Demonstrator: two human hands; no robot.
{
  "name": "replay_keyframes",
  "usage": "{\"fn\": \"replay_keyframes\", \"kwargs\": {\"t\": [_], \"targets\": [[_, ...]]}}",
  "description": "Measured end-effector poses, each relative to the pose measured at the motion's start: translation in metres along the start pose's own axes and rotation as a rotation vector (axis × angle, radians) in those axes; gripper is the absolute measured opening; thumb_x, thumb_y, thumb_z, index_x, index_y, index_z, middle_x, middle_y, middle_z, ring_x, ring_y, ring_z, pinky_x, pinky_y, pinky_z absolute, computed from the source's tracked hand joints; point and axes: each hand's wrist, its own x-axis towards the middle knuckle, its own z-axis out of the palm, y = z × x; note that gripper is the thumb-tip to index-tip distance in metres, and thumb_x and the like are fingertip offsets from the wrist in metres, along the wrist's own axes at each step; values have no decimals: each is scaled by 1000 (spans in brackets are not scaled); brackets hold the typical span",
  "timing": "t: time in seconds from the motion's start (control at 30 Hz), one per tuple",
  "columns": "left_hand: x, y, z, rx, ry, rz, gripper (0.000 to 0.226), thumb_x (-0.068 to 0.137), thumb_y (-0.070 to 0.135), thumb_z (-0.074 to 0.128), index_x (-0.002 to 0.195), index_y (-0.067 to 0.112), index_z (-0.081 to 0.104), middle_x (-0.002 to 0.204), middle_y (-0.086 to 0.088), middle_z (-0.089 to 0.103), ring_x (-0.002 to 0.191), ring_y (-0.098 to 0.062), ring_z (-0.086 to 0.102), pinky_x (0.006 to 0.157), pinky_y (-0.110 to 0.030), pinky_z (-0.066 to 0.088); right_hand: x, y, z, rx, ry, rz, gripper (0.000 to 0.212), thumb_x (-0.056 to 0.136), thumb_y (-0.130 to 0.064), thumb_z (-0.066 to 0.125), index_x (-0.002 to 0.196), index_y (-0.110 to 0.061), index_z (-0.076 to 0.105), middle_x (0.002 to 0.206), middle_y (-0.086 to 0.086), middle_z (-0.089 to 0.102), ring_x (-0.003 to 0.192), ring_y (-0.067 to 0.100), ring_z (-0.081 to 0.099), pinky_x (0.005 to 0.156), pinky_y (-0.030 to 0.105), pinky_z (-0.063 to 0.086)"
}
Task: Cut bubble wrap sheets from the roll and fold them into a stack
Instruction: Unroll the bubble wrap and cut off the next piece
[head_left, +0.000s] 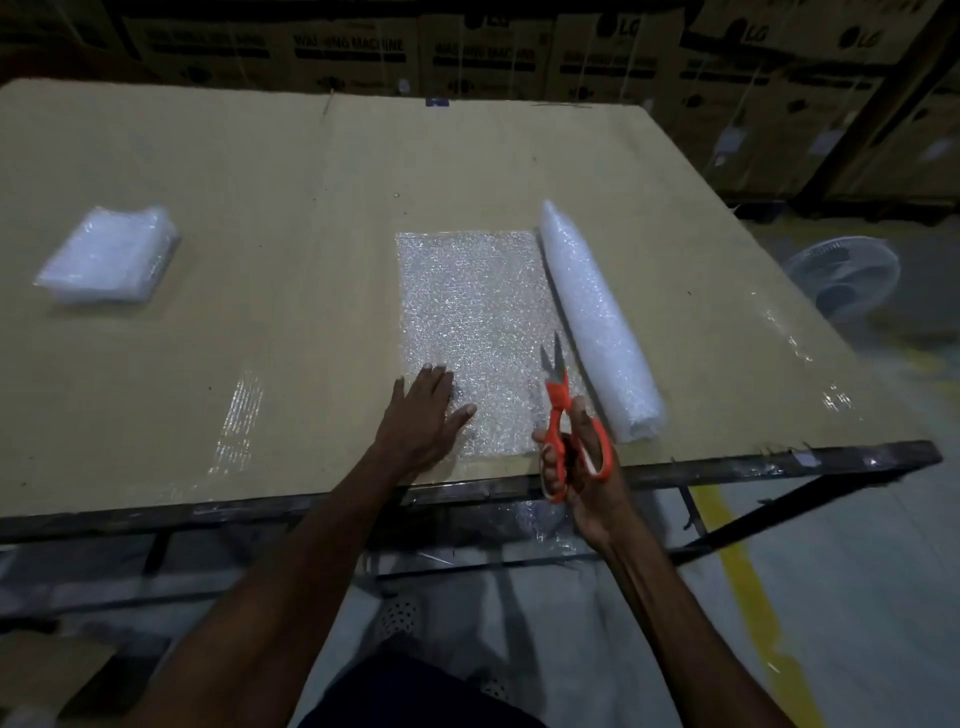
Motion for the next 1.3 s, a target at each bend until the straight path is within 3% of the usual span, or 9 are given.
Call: {"fn": "replay_keyframes", "kwargs": {"t": [0.1,0.27,0.4,0.53,0.7,0.9,1.03,1.17,1.3], "targets": [[2,4,1,16,-36,11,91,93,70,6,155,6,25,165,-11,19,153,-27,13,120,-54,12,-16,13,-6,-76,-22,56,77,78,-80,64,100,-7,68,65,3,55,51,13,48,46,23,39],[11,5,7,7,-83,17,78,102,60,22,158,6,15,167,-11,8,154,-26,4,122,-54,7,-31,25,-8,-183,35,130,90,70,-84,68,103,0,70,69,5,56,54,15,51,49,25,40],[12,5,13,-16,-87,32,77,103,58,24,159,6,13,168,-12,6,154,-25,3,122,-52,4,-48,33,-14,-248,85,137,105,52,-88,75,104,3,73,66,7,54,51,16,46,49,26,36],[12,5,16,-20,-72,29,77,104,58,23,159,7,10,168,-10,3,155,-23,1,123,-50,1,-65,44,-26,-253,105,130,100,56,-84,77,117,-5,72,65,6,51,50,15,42,49,27,34],[12,3,17,-22,-68,27,76,104,58,22,159,7,9,168,-10,3,155,-22,-1,123,-51,0,-79,49,-40,-270,148,157,91,62,-81,73,100,1,73,63,4,56,47,15,46,45,25,37],[5,1,16,-29,-59,11,76,104,57,21,160,8,7,168,-9,2,155,-21,-2,124,-51,0,-84,50,-48,-254,146,185,85,68,-79,75,101,0,75,64,7,54,46,16,45,47,26,38],[6,1,12,-41,-83,-16,77,103,59,20,160,8,6,168,-8,-1,154,-21,-6,123,-53,-3,-79,45,-44,-246,153,189,88,64,-79,77,99,2,74,69,9,59,48,16,47,48,23,38],[15,9,-2,-83,-45,6,78,104,59,20,159,7,9,168,-9,2,155,-22,-3,123,-54,-2,-74,42,-37,-281,144,198,95,55,-83,77,98,2,74,61,3,54,47,14,46,46,23,37],[25,15,-1,-71,-70,18,77,104,58,18,159,4,8,168,-12,3,155,-23,-3,123,-52,-2,-72,38,-32,-306,148,201,82,66,-73,74,96,3,73,61,3,53,47,14,45,45,24,36]]}}
